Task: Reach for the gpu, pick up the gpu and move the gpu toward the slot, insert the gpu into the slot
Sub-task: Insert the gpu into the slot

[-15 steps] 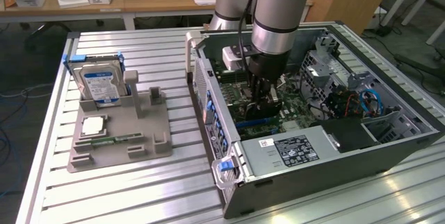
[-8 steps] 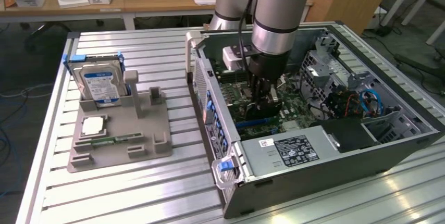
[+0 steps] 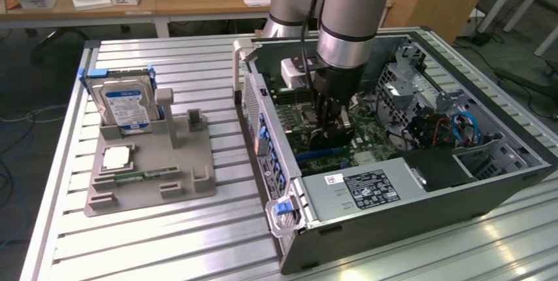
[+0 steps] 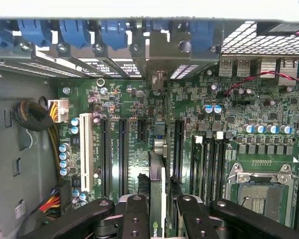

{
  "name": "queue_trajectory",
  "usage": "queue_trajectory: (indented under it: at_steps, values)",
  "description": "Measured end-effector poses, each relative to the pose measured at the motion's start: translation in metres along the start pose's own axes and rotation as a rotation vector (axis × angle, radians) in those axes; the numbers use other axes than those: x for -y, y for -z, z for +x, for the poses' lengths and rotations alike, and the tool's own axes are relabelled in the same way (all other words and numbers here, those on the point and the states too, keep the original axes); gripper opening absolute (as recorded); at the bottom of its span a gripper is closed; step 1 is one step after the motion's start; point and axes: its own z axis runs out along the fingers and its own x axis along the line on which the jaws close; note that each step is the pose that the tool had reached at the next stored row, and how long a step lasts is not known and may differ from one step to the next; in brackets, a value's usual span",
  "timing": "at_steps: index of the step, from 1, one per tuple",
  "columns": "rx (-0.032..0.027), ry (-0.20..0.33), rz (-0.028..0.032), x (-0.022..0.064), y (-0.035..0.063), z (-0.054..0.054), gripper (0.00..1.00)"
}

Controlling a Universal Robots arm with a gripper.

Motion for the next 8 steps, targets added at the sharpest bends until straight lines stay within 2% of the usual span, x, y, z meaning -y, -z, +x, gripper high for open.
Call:
queue_trajectory:
  at_steps: [8]
  values:
    - [0.0001,0.0,0.0001,-0.0008,-0.0029,0.0,0.26]
